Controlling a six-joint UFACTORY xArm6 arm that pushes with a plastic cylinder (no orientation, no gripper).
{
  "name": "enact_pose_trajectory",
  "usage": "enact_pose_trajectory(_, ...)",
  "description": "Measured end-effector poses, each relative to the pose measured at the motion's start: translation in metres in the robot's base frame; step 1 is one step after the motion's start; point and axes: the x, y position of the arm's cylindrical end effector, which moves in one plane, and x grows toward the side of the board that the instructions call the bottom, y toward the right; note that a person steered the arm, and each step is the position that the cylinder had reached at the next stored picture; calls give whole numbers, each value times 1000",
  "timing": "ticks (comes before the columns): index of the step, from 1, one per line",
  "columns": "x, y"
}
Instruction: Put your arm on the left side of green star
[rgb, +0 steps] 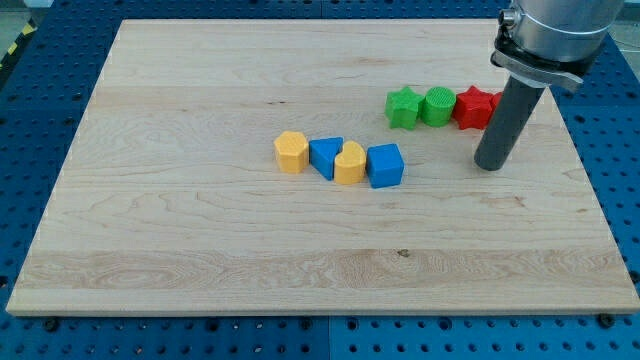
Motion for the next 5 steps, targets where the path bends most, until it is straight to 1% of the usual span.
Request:
enact_pose_trajectory(1, -14, -9)
enact_pose_trajectory(3, -33, -49)
enact_pose_trajectory(5, -37, -114)
